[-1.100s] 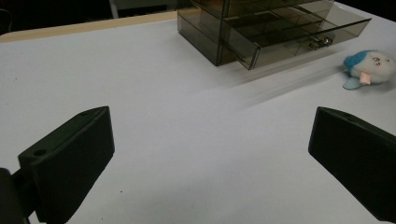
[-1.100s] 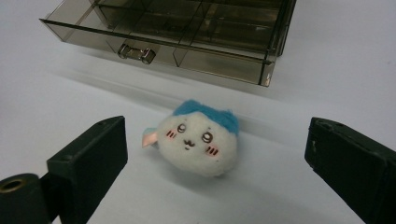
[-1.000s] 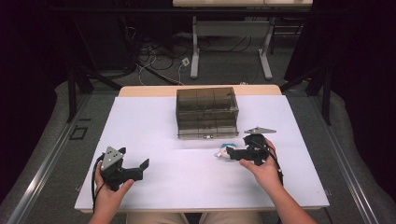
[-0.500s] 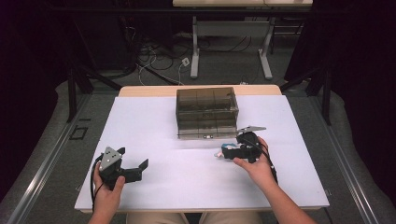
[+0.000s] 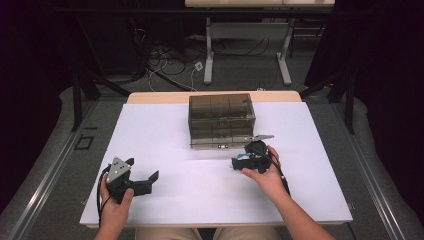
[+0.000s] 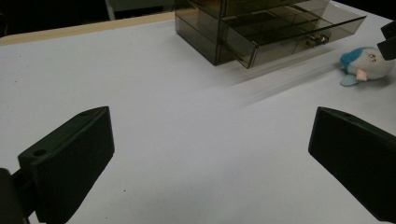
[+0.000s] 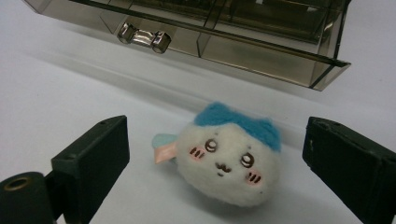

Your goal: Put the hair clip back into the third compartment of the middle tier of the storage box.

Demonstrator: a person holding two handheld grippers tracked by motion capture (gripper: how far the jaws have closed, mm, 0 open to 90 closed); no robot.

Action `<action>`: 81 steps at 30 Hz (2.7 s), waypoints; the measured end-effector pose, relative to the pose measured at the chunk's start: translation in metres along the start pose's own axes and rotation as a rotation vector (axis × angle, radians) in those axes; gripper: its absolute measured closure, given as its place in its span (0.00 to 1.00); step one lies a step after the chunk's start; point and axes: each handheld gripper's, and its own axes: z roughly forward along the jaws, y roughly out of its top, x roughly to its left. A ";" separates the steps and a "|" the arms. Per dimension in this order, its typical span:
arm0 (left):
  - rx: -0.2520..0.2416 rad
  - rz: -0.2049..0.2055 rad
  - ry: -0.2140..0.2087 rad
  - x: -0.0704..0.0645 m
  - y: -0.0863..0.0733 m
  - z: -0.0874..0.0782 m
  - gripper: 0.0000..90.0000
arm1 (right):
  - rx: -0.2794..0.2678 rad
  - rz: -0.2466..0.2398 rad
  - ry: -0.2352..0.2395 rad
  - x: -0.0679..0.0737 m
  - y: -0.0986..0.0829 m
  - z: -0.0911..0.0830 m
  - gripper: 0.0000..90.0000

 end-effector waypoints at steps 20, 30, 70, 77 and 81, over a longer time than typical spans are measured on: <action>0.012 0.000 -0.010 -0.001 -0.001 0.002 0.00 | 0.047 0.040 -0.060 0.001 0.001 0.015 0.16; 0.013 0.001 -0.012 -0.001 -0.001 0.002 0.00 | 0.089 0.026 -0.073 0.000 0.000 0.022 0.17; 0.027 0.000 -0.022 -0.001 -0.002 0.005 0.00 | 0.106 0.011 -0.091 0.003 -0.003 0.024 0.35; 0.025 0.001 -0.022 0.000 -0.003 0.005 0.00 | 0.104 0.023 -0.086 0.004 -0.003 0.024 0.35; 0.025 0.002 -0.021 0.000 -0.003 0.005 0.00 | 0.104 0.024 -0.087 0.004 -0.003 0.024 0.35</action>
